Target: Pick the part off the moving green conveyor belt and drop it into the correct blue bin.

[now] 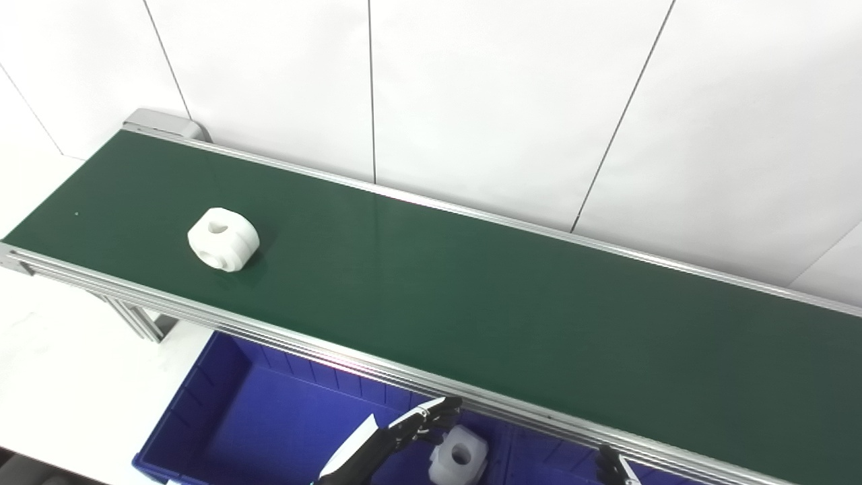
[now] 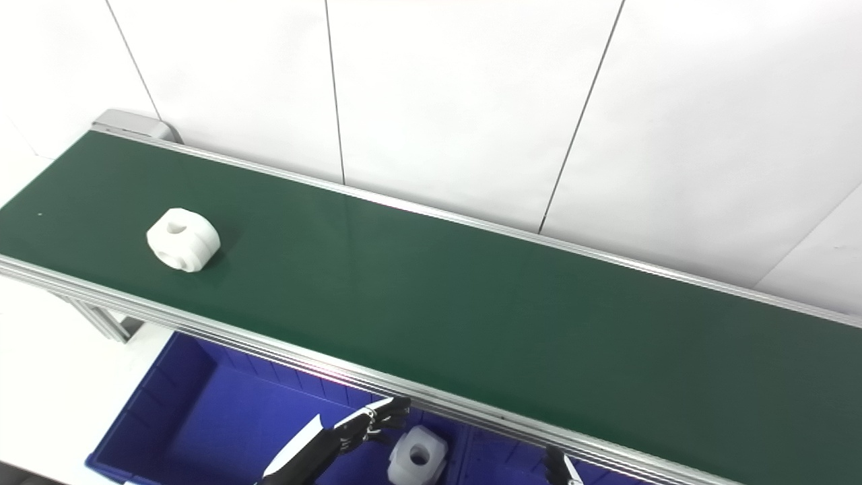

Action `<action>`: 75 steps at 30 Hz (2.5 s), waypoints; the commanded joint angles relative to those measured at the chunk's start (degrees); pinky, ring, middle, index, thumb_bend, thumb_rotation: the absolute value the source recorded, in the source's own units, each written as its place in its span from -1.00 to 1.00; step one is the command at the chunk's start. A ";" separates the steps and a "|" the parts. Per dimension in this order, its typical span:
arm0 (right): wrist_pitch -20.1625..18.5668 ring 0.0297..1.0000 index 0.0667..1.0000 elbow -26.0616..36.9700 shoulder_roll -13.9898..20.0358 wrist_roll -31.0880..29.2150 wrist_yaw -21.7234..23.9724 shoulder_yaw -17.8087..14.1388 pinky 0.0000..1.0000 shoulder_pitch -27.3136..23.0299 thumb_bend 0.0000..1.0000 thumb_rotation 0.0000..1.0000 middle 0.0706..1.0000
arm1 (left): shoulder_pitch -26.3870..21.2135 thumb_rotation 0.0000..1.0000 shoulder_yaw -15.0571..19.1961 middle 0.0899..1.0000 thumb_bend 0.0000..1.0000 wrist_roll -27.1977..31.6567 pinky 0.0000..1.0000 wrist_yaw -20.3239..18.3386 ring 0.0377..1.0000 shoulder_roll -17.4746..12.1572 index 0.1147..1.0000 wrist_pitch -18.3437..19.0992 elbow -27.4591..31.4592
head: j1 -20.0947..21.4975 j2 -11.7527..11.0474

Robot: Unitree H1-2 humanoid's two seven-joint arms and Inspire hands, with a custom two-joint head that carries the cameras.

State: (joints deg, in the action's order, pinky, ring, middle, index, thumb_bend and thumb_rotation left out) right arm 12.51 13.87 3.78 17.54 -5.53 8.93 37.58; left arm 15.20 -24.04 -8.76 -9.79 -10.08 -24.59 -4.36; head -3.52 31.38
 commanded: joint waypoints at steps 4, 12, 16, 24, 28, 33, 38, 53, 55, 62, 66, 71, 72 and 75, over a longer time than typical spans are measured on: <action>2.15 0.77 0.80 1.18 -0.81 0.22 -0.69 -0.23 0.78 0.27 0.44 -0.95 0.77 | -1.39 -0.10 0.17 0.74 0.60 0.95 0.52 2.13 0.67 -2.05 0.75 -2.32 6.63 | 2.05 0.56; 0.65 0.69 0.74 2.56 -2.39 0.47 -0.20 -0.04 0.60 0.05 0.50 -0.88 0.71 | -5.21 0.07 5.24 0.84 0.62 5.77 0.61 -1.37 0.77 -5.51 0.84 -1.59 13.89 | 10.13 4.25; 1.18 0.66 0.72 2.18 -2.60 0.00 0.03 -0.09 0.55 -0.82 0.54 -0.81 0.69 | -10.20 0.12 8.41 0.88 0.52 6.84 0.72 -3.00 0.83 -6.92 0.88 -0.24 14.61 | 12.69 5.22; 0.26 0.65 0.73 2.99 -2.49 -0.93 0.86 -0.04 0.57 -1.65 0.57 -0.75 0.69 | -20.00 0.13 14.40 0.87 0.38 3.08 0.66 -3.77 0.79 -8.94 0.88 2.44 11.76 | 13.27 7.09; 0.84 0.65 0.72 2.80 -2.55 -0.49 0.66 -0.05 0.56 -1.98 0.57 -0.73 0.69 | -24.58 0.10 16.11 0.88 0.40 1.83 0.69 -4.58 0.81 -10.49 0.88 3.54 8.34 | 12.95 7.38; 0.88 0.64 0.71 2.72 -2.66 0.07 0.60 0.08 0.56 -2.47 0.57 -0.73 0.68 | -29.88 -0.06 16.53 0.88 0.40 1.03 0.71 -7.10 0.82 -12.97 0.88 6.20 3.06 | 12.50 7.19; 1.30 0.64 0.70 2.39 -2.56 0.19 0.54 0.10 0.57 -2.58 0.55 -0.72 0.66 | -34.95 -0.26 16.16 0.86 0.40 -3.38 0.61 -6.58 0.79 -14.38 0.85 4.28 -5.26 | 12.14 7.05; 1.37 0.64 0.69 2.47 -2.39 -0.76 0.82 0.11 0.56 -2.27 0.53 -0.77 0.66 | -42.83 -0.79 12.00 0.90 0.60 -16.81 0.62 -6.40 0.80 -19.09 0.90 2.94 -16.55 | 11.22 6.93; 1.41 0.64 0.70 2.46 -2.42 -0.92 0.82 0.14 0.57 -2.22 0.53 -0.77 0.67 | -43.30 -0.77 11.19 0.91 0.64 -18.02 0.61 -6.76 0.81 -19.50 0.92 3.22 -17.44 | 11.05 6.93; 1.42 0.65 0.69 2.49 -2.45 -1.27 0.85 0.15 0.60 -2.18 0.52 -0.78 0.67 | -43.88 -0.75 9.43 0.93 0.78 -18.27 0.62 -9.24 0.83 -20.88 0.93 3.66 -19.21 | 10.99 7.07; 1.39 0.65 0.69 2.46 -2.27 -0.92 0.84 0.09 0.58 -2.26 0.52 -0.75 0.66 | -43.56 -0.83 9.31 0.92 0.81 -16.85 0.66 -12.21 0.85 -21.07 0.93 4.88 -19.75 | 11.06 7.07; 1.24 0.65 0.69 2.55 -2.20 -0.74 0.82 0.00 0.58 -2.30 0.52 -0.74 0.67 | -42.64 -0.84 8.72 0.91 0.84 -15.77 0.64 -15.87 0.82 -21.08 0.93 6.91 -19.36 | 11.16 7.16; 1.15 0.66 0.69 2.61 -2.21 -0.92 0.89 0.00 0.59 -2.29 0.52 -0.75 0.67 | -42.45 -0.88 8.48 0.90 0.83 -16.14 0.64 -16.15 0.82 -21.09 0.92 7.18 -19.23 | 11.16 7.16; 1.38 0.66 0.69 2.73 -2.27 -1.39 0.95 0.05 0.58 -2.25 0.52 -0.79 0.67 | -41.53 -0.97 7.64 0.86 0.74 -17.48 0.61 -15.64 0.77 -20.92 0.87 7.03 -18.44 | 11.13 7.18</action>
State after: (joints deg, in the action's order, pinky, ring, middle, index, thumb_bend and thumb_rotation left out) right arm 12.30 14.73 1.46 16.57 -4.66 8.94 34.90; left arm -25.69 -16.52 -25.70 -26.11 -29.41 -17.32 -24.63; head 7.65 38.58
